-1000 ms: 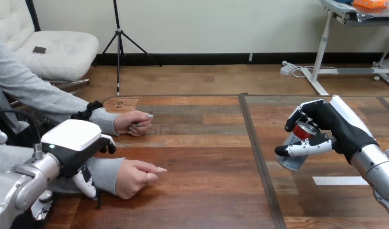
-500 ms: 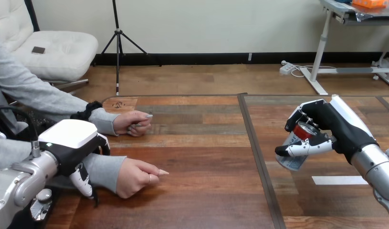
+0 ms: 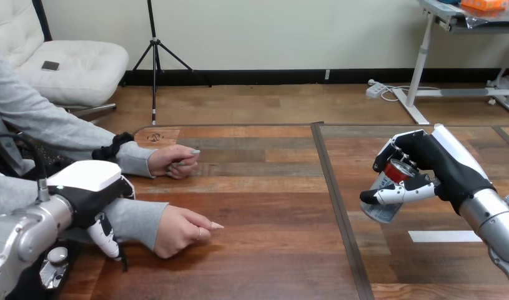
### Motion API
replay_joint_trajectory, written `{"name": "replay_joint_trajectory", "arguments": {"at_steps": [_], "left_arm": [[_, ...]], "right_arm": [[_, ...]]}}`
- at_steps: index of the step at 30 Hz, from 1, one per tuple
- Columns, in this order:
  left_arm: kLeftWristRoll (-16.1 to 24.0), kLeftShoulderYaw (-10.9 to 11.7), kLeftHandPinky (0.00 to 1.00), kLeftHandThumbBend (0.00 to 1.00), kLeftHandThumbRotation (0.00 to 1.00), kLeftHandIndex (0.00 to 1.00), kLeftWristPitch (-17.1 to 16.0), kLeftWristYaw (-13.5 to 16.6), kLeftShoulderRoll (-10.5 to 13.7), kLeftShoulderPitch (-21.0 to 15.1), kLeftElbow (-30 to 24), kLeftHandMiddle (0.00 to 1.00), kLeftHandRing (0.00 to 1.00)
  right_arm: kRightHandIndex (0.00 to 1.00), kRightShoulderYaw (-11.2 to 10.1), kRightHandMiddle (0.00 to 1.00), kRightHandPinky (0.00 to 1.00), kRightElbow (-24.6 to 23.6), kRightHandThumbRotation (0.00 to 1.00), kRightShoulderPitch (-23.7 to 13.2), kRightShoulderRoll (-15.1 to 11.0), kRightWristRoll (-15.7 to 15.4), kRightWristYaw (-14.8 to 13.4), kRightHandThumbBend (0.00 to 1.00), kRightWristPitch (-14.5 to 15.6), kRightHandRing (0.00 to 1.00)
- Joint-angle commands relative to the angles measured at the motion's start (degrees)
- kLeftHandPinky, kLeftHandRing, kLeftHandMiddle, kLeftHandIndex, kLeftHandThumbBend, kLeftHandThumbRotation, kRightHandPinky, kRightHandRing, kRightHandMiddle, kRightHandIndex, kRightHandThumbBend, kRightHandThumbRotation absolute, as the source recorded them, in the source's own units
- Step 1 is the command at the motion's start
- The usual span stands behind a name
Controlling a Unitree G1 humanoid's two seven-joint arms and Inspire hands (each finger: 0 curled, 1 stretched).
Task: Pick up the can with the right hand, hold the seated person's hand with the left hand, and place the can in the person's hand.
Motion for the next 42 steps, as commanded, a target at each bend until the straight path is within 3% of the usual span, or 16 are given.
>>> {"name": "replay_joint_trajectory", "arguments": {"at_steps": [1, 14, 28, 34, 38, 42], "left_arm": [[-0.4, -1.1, 0.31, 0.93, 0.0, 0.5, 0.4, -1.0, 0.0, -1.6, 0.6, 0.48, 0.39], [-1.7, -0.7, 0.22, 0.87, 0.0, 0.4, -0.5, -0.2, -0.2, -1.1, 0.3, 0.37, 0.28], [-4.5, 0.6, 0.18, 0.81, 0.0, 0.33, -2.7, 1.8, -0.5, -0.2, 0.2, 0.31, 0.24], [-5.1, 0.8, 0.16, 0.78, 0.0, 0.29, -4.4, 5.0, -0.5, 0.0, 0.7, 0.29, 0.22], [-5.0, 0.9, 0.16, 0.79, 0.0, 0.28, -6.2, 9.3, -0.6, 0.2, 1.6, 0.28, 0.22], [-5.5, 1.2, 0.15, 0.79, 0.0, 0.26, -6.7, 10.9, -0.8, 0.3, 1.8, 0.26, 0.2]], "right_arm": [[0.41, -1.6, 0.41, 0.33, -1.8, 0.0, -3.8, -0.7, 1.6, -0.7, 0.84, -1.8, 0.37], [0.42, -1.6, 0.41, 0.33, -1.7, 0.0, -3.8, -0.7, 1.5, -0.9, 0.84, -1.7, 0.37], [0.42, -1.8, 0.41, 0.33, -1.3, 0.0, -3.9, -0.6, 1.8, -0.6, 0.84, -1.8, 0.37], [0.42, -1.7, 0.41, 0.33, -1.1, 0.0, -4.0, -0.6, 1.6, -0.6, 0.84, -1.9, 0.36], [0.42, -1.7, 0.41, 0.33, -1.2, 0.0, -4.0, -0.6, 1.5, -0.7, 0.84, -1.5, 0.36], [0.42, -1.7, 0.41, 0.33, -1.4, 0.0, -4.1, -0.6, 1.4, -0.8, 0.84, -1.1, 0.37]]}}
